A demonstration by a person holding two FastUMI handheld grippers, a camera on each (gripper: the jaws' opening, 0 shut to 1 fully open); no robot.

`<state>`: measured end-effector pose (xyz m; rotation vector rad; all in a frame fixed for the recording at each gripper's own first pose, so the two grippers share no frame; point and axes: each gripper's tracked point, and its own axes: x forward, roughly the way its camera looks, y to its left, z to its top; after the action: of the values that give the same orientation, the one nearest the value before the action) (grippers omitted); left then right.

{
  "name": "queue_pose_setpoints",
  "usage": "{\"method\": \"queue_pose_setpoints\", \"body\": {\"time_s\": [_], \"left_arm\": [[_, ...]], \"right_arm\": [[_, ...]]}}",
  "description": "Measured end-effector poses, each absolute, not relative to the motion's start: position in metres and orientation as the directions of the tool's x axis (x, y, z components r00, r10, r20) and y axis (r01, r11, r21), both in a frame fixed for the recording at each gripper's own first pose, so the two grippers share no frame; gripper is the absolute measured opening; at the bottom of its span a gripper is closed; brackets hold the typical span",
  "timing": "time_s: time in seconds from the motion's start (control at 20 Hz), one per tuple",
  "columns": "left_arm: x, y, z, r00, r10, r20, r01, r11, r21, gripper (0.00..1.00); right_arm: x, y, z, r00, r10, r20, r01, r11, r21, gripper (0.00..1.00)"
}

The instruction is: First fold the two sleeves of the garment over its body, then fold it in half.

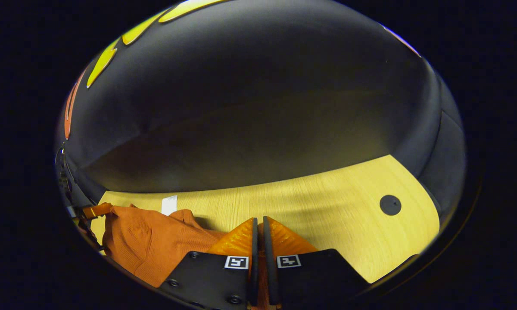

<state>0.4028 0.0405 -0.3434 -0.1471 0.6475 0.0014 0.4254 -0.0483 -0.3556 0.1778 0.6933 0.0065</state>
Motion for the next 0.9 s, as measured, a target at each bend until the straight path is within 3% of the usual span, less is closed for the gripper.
{"method": "queue_pose_setpoints", "body": {"time_s": [0.05, 0.1, 0.15, 0.2, 0.35, 0.4, 0.45, 0.5, 0.7, 0.75, 0.8, 0.9], "left_arm": [[0.401, 0.046, -0.336, 0.807, -0.038, -0.59, -0.042, 0.992, -0.121, 0.62], [0.397, 0.047, -0.317, 0.817, -0.038, -0.575, -0.038, 0.992, -0.119, 0.88], [0.392, 0.048, -0.301, 0.83, -0.033, -0.557, -0.043, 0.992, -0.122, 0.9], [0.386, 0.045, -0.283, 0.846, -0.041, -0.532, -0.038, 0.99, -0.136, 0.94], [0.36, 0.033, -0.216, 0.904, -0.034, -0.427, -0.031, 0.989, -0.144, 0.98], [0.351, 0.029, -0.189, 0.926, -0.031, -0.375, -0.024, 0.99, -0.14, 0.98], [0.339, 0.023, -0.156, 0.947, -0.025, -0.321, -0.019, 0.991, -0.131, 0.98], [0.32, 0.012, -0.111, 0.97, -0.027, -0.243, -0.002, 0.993, -0.119, 0.98], [0.264, -0.029, -0.01, 0.99, -0.128, -0.062, 0.123, 0.989, -0.078, 0.97], [0.249, -0.031, 0.004, 0.991, -0.131, -0.033, 0.129, 0.991, -0.047, 0.86], [0.234, -0.036, 0.02, 0.993, -0.117, -0.004, 0.116, 0.993, -0.022, 1.0], [0.214, -0.046, 0.037, 0.997, -0.079, 0.021, 0.079, 0.997, 0.009, 0.97]], "right_arm": [[0.426, -0.048, -0.346, 0.78, 0.066, -0.622, 0.054, 0.983, 0.173, 0.13], [0.423, -0.055, -0.335, 0.79, 0.06, -0.61, 0.06, 0.983, 0.174, 0.19], [0.421, -0.057, -0.324, 0.796, 0.064, -0.603, 0.061, 0.981, 0.185, 0.14], [0.42, -0.058, -0.313, 0.805, 0.072, -0.589, 0.054, 0.98, 0.193, 0.17], [0.401, -0.052, -0.245, 0.856, 0.098, -0.508, 0.008, 0.979, 0.203, 0.41], [0.392, -0.047, -0.219, 0.872, 0.107, -0.477, -0.008, 0.979, 0.205, 0.68], [0.383, -0.039, -0.191, 0.891, 0.123, -0.437, -0.028, 0.975, 0.219, 0.66], [0.368, -0.027, -0.141, 0.92, 0.143, -0.364, -0.054, 0.969, 0.243, 0.73], [0.311, -0.003, -0.024, 0.961, 0.193, -0.199, -0.143, 0.96, 0.241, 0.8], [0.297, -0.001, -0.007, 0.966, 0.187, -0.177, -0.146, 0.964, 0.221, 0.82], [0.273, 0.007, 0.017, 0.972, 0.186, -0.146, -0.153, 0.966, 0.209, 0.8], [0.247, 0.008, 0.031, 0.977, 0.171, -0.125, -0.149, 0.974, 0.169, 0.82]]}}
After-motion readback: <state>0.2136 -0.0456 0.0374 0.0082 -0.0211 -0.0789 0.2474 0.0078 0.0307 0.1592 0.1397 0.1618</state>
